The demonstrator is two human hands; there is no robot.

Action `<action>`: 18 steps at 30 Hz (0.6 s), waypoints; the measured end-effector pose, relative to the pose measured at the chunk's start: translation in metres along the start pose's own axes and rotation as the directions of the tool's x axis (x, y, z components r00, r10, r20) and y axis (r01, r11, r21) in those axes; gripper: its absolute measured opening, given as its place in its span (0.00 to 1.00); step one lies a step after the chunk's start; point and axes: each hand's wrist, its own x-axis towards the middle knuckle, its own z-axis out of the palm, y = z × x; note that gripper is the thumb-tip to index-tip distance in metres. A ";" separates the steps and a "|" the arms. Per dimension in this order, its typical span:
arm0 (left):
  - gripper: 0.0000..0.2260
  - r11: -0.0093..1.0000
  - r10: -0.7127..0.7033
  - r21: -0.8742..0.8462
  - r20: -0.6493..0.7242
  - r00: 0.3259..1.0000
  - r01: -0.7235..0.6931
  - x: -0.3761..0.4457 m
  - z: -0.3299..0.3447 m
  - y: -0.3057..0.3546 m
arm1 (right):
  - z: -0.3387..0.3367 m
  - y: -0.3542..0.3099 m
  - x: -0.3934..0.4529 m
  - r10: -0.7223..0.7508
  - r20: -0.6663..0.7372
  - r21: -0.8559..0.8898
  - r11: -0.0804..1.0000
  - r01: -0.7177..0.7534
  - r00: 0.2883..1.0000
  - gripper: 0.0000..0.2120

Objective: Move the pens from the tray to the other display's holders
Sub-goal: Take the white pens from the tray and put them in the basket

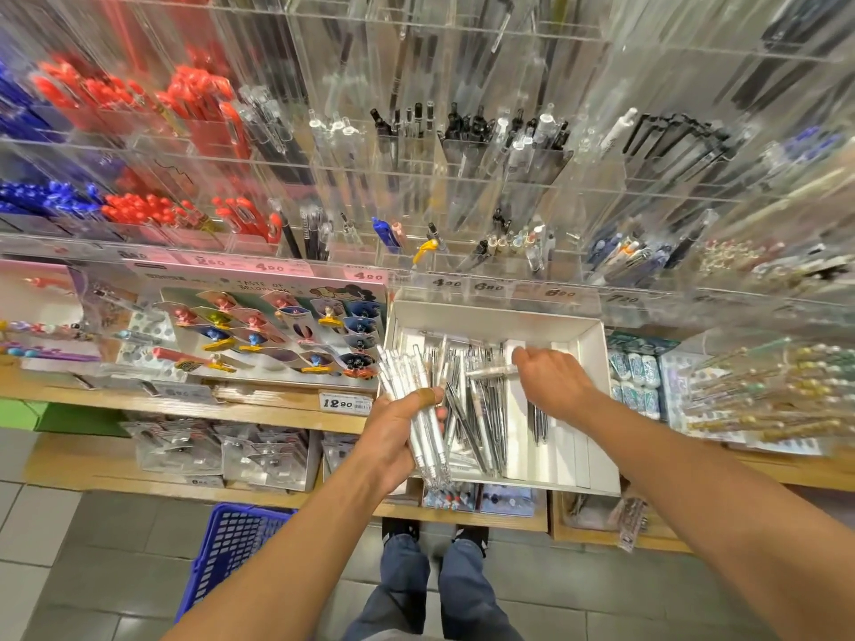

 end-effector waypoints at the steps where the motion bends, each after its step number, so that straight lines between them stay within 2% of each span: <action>1: 0.27 1.000 0.005 0.001 0.009 1.000 -0.005 -0.002 0.000 0.000 | 0.000 -0.001 -0.003 -0.009 0.017 0.028 1.000 0.008 1.000 0.14; 3: 0.28 1.000 0.015 0.018 0.028 1.000 -0.015 -0.007 0.000 0.001 | 0.000 -0.004 -0.011 -0.018 0.030 0.154 0.988 0.013 0.999 0.15; 5: 0.26 0.999 0.020 0.039 0.050 0.999 -0.022 -0.012 -0.002 0.003 | -0.004 -0.007 -0.021 -0.017 0.018 0.382 0.924 0.009 1.000 0.13; 9: 0.25 0.997 0.037 0.058 0.058 0.998 -0.040 -0.022 -0.006 0.005 | -0.017 -0.021 -0.043 0.003 -0.038 0.696 0.717 0.024 0.999 0.12; 11: 0.24 0.996 0.050 0.079 0.027 0.998 -0.052 -0.027 -0.009 0.006 | -0.023 -0.031 -0.054 0.043 -0.028 0.821 0.571 -0.001 0.999 0.12; 15: 0.22 0.990 0.079 0.116 -0.015 0.997 -0.076 -0.035 -0.015 0.007 | -0.040 -0.050 -0.068 0.095 0.023 0.949 0.311 -0.052 0.995 0.05; 18: 0.24 0.989 0.111 0.100 -0.032 0.993 -0.107 -0.047 -0.021 0.005 | -0.049 -0.059 -0.074 0.100 0.040 0.974 0.219 -0.061 0.994 0.06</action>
